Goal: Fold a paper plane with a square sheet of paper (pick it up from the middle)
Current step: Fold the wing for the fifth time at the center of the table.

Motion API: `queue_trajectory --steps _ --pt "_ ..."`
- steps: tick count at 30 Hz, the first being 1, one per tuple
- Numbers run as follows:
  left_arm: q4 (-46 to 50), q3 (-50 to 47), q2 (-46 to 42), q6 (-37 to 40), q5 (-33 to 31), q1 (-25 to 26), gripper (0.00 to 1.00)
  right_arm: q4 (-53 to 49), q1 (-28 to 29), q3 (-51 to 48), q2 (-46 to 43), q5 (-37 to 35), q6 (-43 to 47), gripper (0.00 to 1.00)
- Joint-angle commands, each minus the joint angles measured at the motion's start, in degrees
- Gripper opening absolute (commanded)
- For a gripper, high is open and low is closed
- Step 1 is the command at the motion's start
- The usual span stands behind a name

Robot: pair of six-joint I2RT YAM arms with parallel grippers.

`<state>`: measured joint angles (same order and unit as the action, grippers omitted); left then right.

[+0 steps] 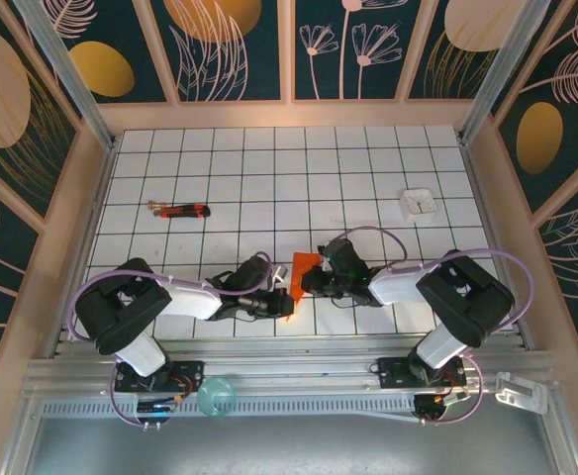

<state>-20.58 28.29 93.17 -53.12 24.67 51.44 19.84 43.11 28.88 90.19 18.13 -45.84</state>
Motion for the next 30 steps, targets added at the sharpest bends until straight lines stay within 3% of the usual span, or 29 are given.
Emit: queue_trajectory --steps 1,7,13,20,30 --pt "15.9 -4.2 4.4 2.0 -4.3 0.7 0.0 -2.1 -2.0 1.9 0.0 -0.3 3.4 0.0" --pt "15.6 -4.1 3.9 1.5 -4.4 0.7 0.0 -1.8 -1.0 1.2 -4.4 4.3 2.8 0.0" --pt "15.5 -4.1 4.1 1.5 -4.4 0.7 0.0 -1.3 2.9 -2.8 -6.9 3.3 -1.0 0.0" --pt "15.3 -3.9 4.4 1.5 -4.5 0.7 0.0 2.1 6.3 -5.1 -5.4 2.6 -4.4 0.0" --pt "15.4 -3.8 4.7 1.8 -4.4 0.8 0.0 2.1 6.9 -4.3 -2.3 1.7 -4.0 0.0"
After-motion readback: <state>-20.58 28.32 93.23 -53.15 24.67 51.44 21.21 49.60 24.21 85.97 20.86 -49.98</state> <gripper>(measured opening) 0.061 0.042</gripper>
